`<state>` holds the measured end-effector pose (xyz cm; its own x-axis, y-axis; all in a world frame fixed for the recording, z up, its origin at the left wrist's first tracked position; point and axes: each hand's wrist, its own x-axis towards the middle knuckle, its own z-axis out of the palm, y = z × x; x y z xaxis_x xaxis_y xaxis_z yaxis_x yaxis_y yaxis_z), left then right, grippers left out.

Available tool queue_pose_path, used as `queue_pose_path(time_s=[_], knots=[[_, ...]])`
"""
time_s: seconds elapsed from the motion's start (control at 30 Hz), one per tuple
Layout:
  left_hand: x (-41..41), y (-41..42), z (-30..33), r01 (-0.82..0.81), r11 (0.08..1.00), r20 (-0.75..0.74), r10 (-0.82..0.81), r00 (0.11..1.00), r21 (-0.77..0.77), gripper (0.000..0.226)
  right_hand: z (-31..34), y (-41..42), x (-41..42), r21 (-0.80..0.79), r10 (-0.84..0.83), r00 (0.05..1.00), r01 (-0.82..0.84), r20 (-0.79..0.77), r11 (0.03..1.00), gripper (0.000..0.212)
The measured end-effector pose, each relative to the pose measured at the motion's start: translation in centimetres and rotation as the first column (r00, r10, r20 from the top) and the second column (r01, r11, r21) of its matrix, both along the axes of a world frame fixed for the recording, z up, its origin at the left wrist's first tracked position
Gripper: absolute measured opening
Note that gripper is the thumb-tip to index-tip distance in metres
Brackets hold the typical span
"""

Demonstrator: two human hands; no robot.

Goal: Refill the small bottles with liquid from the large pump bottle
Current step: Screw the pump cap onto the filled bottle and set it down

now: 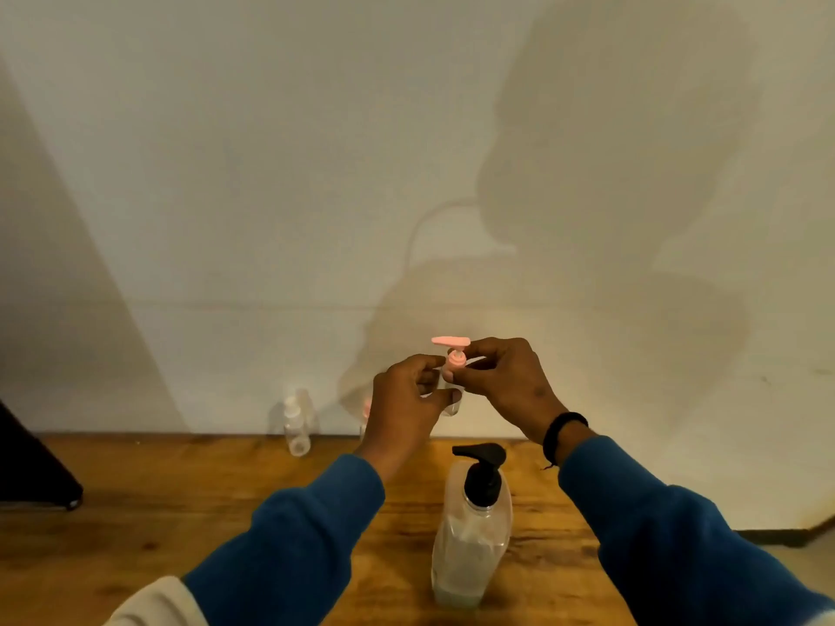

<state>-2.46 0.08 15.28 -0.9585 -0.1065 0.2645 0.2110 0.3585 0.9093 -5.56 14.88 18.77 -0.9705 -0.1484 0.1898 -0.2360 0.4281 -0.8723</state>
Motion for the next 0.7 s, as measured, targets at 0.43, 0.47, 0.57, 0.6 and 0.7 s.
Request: queue_pose_path(time_s=[0.43,0.47,0.57,0.6,0.7], knots=[[-1.8,0.3,-10.3,0.01,0.993,0.122,-0.024,0.992,0.114,0.03,-10.5,-0.5,-2.3,0.091,-0.044,0.997,0.038,0.065,0.995,0.028],[-1.9,0.3,-10.6,0.009,0.993,0.123,-0.023,0.992,0.114,0.03,-10.8,-0.6,-2.3,0.102,-0.048,0.997,0.041,0.067,0.994,0.027],[-1.8,0.2,-11.1,0.006,0.995,0.114,-0.018,0.993,0.103,0.031,-11.4,-0.7,-2.3,0.111,-0.055,0.996,0.047,0.072,0.993,0.026],[-1.7,0.2,-11.1,0.008,0.995,0.108,-0.019,0.994,0.102,0.031,-11.5,-0.7,-2.3,0.115,-0.055,0.996,0.046,0.073,0.992,0.026],[-1.7,0.3,-11.1,0.012,0.994,0.097,-0.023,0.995,0.111,0.032,-11.6,-0.6,-2.2,0.145,-0.058,0.997,0.05,0.057,0.988,0.027]])
